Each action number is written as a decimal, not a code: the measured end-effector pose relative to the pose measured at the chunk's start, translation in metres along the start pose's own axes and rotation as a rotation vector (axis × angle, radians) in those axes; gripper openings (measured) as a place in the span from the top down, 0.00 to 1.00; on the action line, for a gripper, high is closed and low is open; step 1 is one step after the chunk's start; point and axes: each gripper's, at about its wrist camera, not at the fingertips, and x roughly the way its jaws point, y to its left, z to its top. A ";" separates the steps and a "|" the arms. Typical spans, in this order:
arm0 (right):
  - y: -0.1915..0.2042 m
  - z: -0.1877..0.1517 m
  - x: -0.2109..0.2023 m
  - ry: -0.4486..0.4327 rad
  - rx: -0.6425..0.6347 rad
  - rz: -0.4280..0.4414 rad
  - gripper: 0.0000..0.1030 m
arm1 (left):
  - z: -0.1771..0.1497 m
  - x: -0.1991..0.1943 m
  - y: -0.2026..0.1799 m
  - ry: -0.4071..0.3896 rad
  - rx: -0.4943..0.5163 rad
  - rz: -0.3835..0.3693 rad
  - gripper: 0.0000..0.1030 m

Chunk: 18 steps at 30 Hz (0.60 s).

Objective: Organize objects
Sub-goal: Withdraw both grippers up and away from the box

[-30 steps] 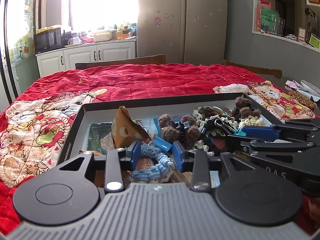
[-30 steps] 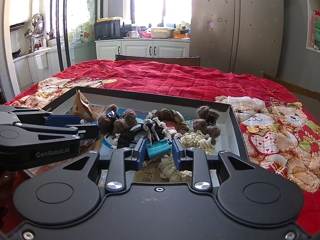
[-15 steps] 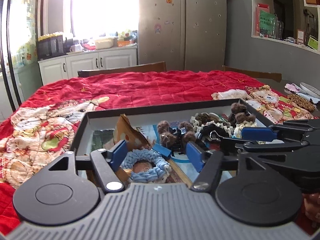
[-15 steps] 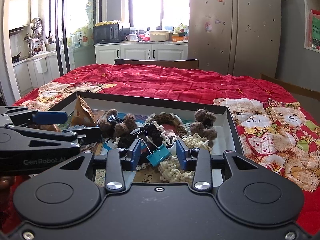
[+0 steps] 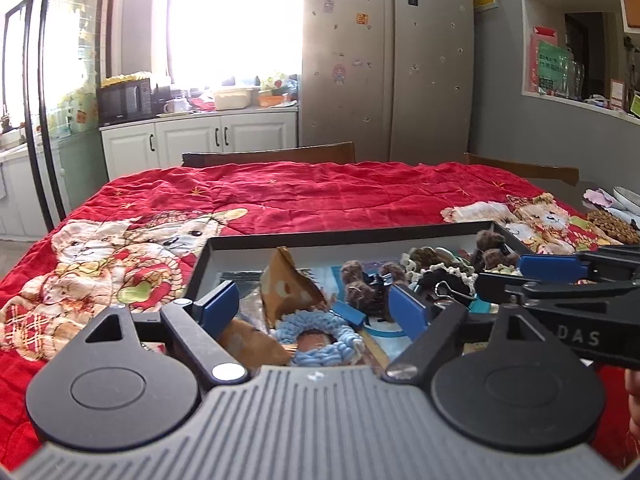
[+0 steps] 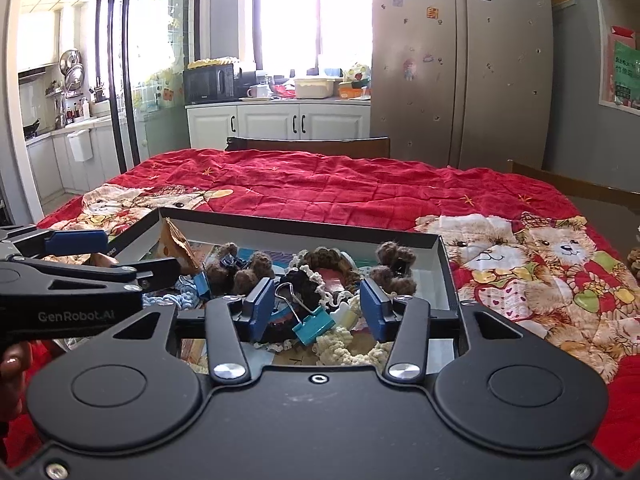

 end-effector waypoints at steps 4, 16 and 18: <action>-0.001 0.002 -0.010 0.002 0.007 -0.004 0.51 | 0.001 -0.007 0.005 -0.006 -0.017 0.007 0.10; -0.006 0.008 -0.047 -0.029 0.030 -0.002 0.44 | 0.003 -0.041 0.012 -0.032 -0.032 0.006 0.01; -0.005 0.008 -0.054 -0.033 0.029 0.001 0.41 | 0.003 -0.048 0.012 -0.035 -0.034 0.006 0.00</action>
